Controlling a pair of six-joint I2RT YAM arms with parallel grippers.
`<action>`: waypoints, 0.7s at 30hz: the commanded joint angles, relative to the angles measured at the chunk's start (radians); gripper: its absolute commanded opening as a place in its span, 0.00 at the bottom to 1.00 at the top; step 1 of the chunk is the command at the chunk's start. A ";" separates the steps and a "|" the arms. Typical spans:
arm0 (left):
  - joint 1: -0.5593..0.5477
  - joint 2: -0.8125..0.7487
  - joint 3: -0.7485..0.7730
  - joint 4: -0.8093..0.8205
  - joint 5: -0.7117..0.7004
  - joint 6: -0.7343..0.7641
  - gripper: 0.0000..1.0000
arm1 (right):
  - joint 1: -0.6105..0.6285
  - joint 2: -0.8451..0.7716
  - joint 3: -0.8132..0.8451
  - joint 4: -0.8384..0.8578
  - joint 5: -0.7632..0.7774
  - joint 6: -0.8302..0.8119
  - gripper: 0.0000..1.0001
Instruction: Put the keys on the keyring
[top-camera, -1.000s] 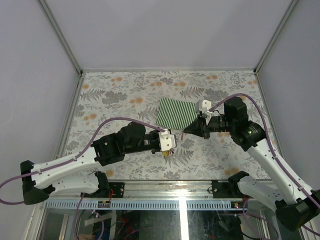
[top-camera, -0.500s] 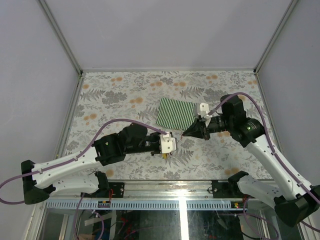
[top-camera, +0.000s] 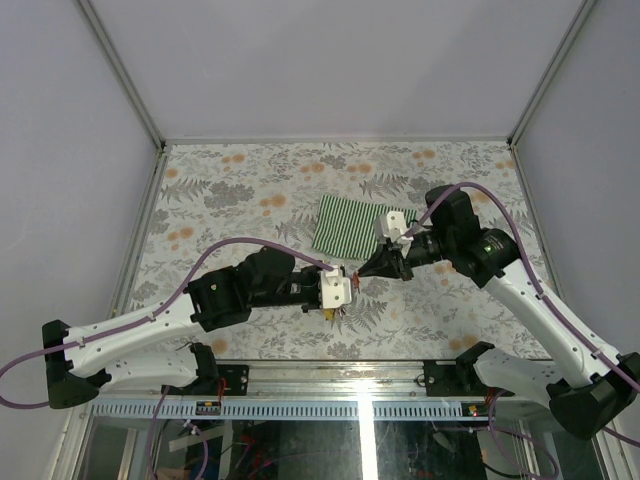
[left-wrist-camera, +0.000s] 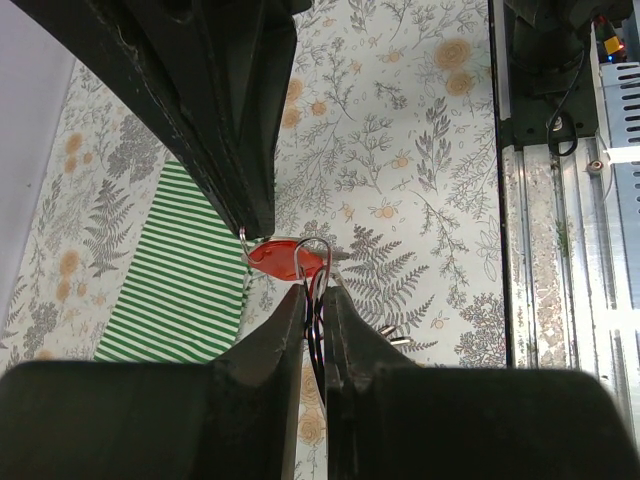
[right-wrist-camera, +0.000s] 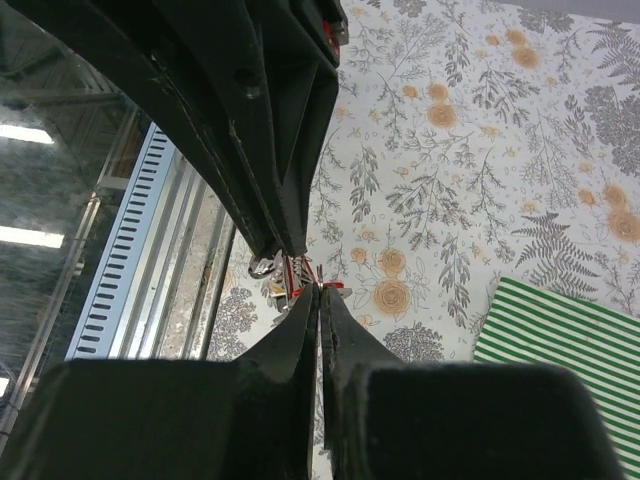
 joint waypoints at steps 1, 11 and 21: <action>0.006 -0.006 0.033 0.028 0.025 0.021 0.00 | 0.027 0.013 0.060 -0.032 -0.007 -0.060 0.00; 0.007 -0.010 0.033 0.019 0.045 0.026 0.00 | 0.072 0.041 0.092 -0.091 -0.011 -0.097 0.00; 0.005 -0.012 0.040 -0.011 0.091 0.047 0.00 | 0.082 0.016 0.107 -0.154 -0.031 -0.098 0.00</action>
